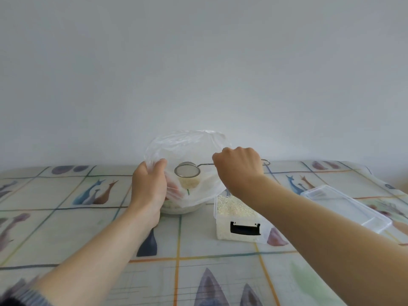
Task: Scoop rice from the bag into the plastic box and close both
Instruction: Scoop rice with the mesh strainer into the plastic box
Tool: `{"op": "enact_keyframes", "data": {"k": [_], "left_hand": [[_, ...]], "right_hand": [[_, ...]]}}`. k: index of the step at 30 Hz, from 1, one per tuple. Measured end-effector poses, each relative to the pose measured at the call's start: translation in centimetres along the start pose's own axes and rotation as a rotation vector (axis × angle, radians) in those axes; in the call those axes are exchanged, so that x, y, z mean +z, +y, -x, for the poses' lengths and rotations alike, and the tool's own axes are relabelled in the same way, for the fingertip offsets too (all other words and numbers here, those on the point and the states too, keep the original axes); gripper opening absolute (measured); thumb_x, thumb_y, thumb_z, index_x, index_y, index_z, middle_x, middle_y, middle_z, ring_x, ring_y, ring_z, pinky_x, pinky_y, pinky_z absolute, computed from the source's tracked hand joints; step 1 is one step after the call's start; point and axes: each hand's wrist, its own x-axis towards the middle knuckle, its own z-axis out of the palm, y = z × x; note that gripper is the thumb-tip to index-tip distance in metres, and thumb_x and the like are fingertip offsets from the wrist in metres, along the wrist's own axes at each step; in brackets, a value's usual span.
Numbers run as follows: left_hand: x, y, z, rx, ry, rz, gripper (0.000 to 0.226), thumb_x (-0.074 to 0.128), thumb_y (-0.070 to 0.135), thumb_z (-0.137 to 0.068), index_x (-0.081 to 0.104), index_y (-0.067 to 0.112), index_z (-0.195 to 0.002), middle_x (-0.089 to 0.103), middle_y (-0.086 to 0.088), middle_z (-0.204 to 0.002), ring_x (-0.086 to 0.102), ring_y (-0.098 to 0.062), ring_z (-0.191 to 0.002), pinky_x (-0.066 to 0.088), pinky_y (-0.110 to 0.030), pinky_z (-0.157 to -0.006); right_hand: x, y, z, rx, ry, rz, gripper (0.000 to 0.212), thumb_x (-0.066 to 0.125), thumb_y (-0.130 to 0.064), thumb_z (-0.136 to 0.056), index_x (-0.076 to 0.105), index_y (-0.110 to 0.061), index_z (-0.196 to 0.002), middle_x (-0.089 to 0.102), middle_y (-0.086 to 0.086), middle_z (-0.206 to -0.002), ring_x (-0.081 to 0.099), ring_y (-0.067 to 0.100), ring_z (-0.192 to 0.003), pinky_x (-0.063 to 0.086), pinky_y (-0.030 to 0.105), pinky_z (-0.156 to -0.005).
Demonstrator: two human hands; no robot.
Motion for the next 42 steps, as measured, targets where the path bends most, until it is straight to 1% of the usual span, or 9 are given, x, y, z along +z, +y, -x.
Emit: {"op": "enact_keyframes", "data": {"k": [2,5,10,15,19,23,27,32,42], "left_hand": [[-0.2,-0.3,-0.2,-0.002,-0.004,0.005,0.026,0.053,0.037,-0.089,0.056,0.012,-0.09,0.06,-0.012,-0.085,0.064,-0.038,-0.091,0.039,-0.033,-0.065],[-0.6,-0.7,-0.4,-0.006,-0.02,0.01,0.036,0.055,0.038,-0.089,0.058,0.008,-0.109,0.059,-0.006,-0.088,0.061,-0.03,-0.089,0.042,-0.036,-0.07],[-0.4,-0.9,-0.4,-0.021,-0.011,0.018,0.02,0.056,0.035,-0.091,0.055,0.015,-0.088,0.06,-0.005,-0.078,0.06,-0.024,-0.076,0.039,-0.033,-0.06],[-0.2,-1.1,-0.3,-0.026,-0.026,0.039,0.02,0.056,0.034,-0.091,0.057,0.014,-0.089,0.061,-0.006,-0.078,0.06,-0.022,-0.074,0.04,-0.033,-0.06],[-0.5,-0.7,-0.2,-0.02,-0.028,0.054,0.016,0.057,0.032,-0.09,0.058,0.017,-0.092,0.063,-0.003,-0.081,0.061,-0.02,-0.076,0.043,-0.034,-0.065],[-0.7,-0.3,0.0,0.0,-0.011,0.046,0.018,0.056,0.032,-0.091,0.054,0.015,-0.087,0.057,-0.004,-0.079,0.056,-0.021,-0.072,0.042,-0.035,-0.064],[-0.5,0.0,0.3,-0.005,-0.016,0.046,0.017,0.057,0.032,-0.091,0.054,0.016,-0.086,0.056,-0.003,-0.079,0.056,-0.021,-0.073,0.044,-0.036,-0.068],[-0.2,0.4,0.9,0.002,-0.008,0.028,0.017,0.057,0.031,-0.091,0.053,0.016,-0.082,0.055,-0.003,-0.075,0.055,-0.02,-0.07,0.042,-0.034,-0.062],[-0.2,1.0,1.6,-0.013,-0.008,-0.008,0.015,0.054,0.031,-0.092,0.053,0.018,-0.084,0.055,-0.002,-0.078,0.055,-0.02,-0.075,0.041,-0.034,-0.064]], "right_hand": [[-0.1,-0.6,-0.8,-0.059,-0.014,0.031,0.037,0.049,0.013,-0.072,0.03,-0.015,-0.057,0.033,0.0,-0.057,0.029,0.017,-0.045,0.017,0.027,-0.043],[0.7,-1.7,-1.6,-0.093,-0.063,-0.015,0.04,0.051,0.014,-0.073,0.03,-0.015,-0.057,0.034,0.001,-0.057,0.037,0.022,-0.052,0.029,0.029,-0.05],[1.3,-2.3,-1.7,0.003,-0.171,-0.22,0.03,0.056,-0.002,-0.082,0.038,-0.016,-0.062,0.044,0.0,-0.065,0.038,0.018,-0.049,0.023,0.026,-0.042],[0.8,-0.9,-2.4,0.109,-0.398,-0.62,0.02,0.063,-0.014,-0.086,0.054,-0.011,-0.068,0.056,0.002,-0.067,0.054,0.022,-0.056,0.048,0.03,-0.056],[0.4,0.4,-2.3,0.166,-0.544,-0.818,0.016,0.067,-0.013,-0.085,0.068,0.002,-0.08,0.057,0.005,-0.057,0.037,0.014,-0.036,0.031,0.016,-0.037],[0.3,1.4,-1.9,0.241,-0.61,-0.931,0.023,0.07,-0.016,-0.083,0.072,0.006,-0.089,0.054,0.005,-0.057,0.034,0.016,-0.039,0.029,0.019,-0.04],[0.3,1.9,-1.1,0.252,-0.594,-0.95,0.021,0.071,-0.017,-0.083,0.074,0.002,-0.087,0.054,0.002,-0.053,0.036,0.016,-0.039,0.03,0.02,-0.039],[0.0,2.6,-0.4,0.269,-0.567,-0.977,0.017,0.071,-0.016,-0.082,0.075,0.001,-0.084,0.054,0.003,-0.053,0.035,0.015,-0.038,0.029,0.019,-0.037],[-0.7,3.9,0.8,0.293,-0.566,-0.999,0.019,0.069,-0.018,-0.085,0.075,0.0,-0.083,0.053,0.001,-0.051,0.034,0.015,-0.04,0.028,0.021,-0.039]]}}
